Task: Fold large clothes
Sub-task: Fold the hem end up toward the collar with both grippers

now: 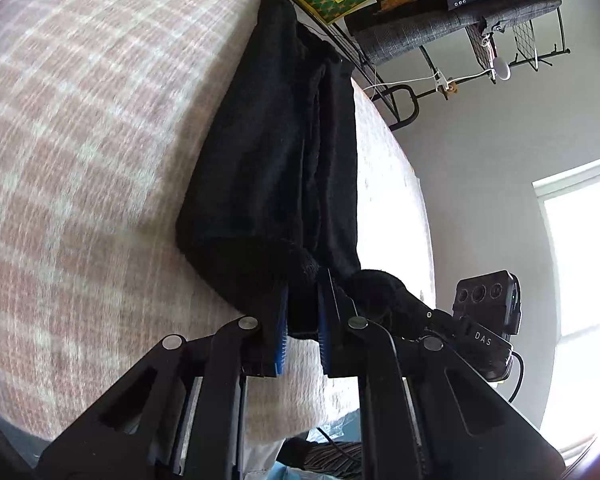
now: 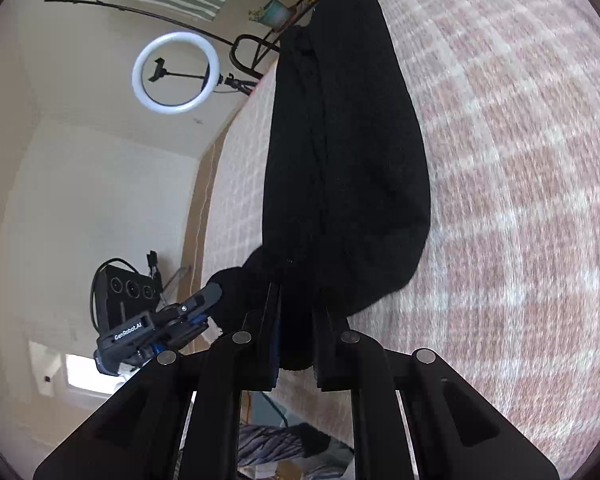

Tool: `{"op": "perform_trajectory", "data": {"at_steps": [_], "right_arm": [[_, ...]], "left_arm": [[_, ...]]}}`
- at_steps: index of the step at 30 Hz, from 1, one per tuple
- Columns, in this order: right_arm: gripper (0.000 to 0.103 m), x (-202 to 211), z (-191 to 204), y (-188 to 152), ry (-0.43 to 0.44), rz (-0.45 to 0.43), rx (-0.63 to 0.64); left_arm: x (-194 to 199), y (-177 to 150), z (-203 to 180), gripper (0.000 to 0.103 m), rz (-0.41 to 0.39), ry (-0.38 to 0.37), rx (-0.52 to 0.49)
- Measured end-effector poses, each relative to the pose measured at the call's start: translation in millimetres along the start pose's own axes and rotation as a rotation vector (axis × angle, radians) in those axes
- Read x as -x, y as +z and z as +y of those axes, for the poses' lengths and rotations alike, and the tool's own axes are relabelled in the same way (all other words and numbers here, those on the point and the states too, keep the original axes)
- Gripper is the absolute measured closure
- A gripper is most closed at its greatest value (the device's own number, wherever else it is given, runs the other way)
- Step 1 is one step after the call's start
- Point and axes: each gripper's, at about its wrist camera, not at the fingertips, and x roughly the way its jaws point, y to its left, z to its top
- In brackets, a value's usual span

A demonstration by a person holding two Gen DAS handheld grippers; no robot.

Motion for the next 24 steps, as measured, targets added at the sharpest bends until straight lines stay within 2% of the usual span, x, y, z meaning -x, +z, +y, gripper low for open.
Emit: {"op": "perform_trajectory", "data": {"at_steps": [6,8,12,16,24], "right_arm": [[0.093,-19.5,1.4,49.6,-0.060,-0.066,0.019],[0.093,-24.1,-4.6,59.2,-0.082,-0.083,0.010],[0.093,-37.4,-18.6,75.1,-0.120,-0.099,-0.032],[0.093,-33.5,-36.6,79.5,-0.121,-0.107,-0.075],[0.092,-46.0,-36.0,89.1,-0.128,-0.097,-0.072]], "left_arm": [[-27.1,55.0,-10.1,0.093,-0.044,0.029,0.003],[-36.5,63.7,-8.2,0.093,-0.046,0.038,0.006],[-52.5,70.6,2.2,0.093,-0.050,0.084,0.006],[-62.2,72.8,10.5,0.093,-0.047,0.091,0.025],[-77.1,80.6,1.6,0.092,-0.049,0.131,-0.020]]}}
